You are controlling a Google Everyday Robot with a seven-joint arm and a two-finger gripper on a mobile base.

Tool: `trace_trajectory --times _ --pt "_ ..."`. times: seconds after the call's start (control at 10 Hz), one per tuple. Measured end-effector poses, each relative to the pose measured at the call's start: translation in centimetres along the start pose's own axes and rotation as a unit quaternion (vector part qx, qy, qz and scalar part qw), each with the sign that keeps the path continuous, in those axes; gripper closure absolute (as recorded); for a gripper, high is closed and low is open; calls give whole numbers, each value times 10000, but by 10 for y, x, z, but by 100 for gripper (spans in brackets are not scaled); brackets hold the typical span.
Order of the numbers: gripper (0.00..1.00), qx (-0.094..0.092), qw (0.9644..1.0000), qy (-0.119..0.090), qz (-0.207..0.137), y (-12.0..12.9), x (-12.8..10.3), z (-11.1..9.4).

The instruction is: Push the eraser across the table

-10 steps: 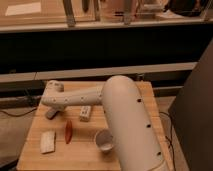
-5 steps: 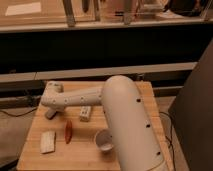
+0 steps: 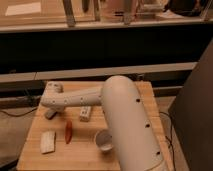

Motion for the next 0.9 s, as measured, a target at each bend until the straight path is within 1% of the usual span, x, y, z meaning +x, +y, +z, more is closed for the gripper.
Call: trace_trajectory --times 0.9 --pt "96 4 9998 -40 -206 -1 -3 2"
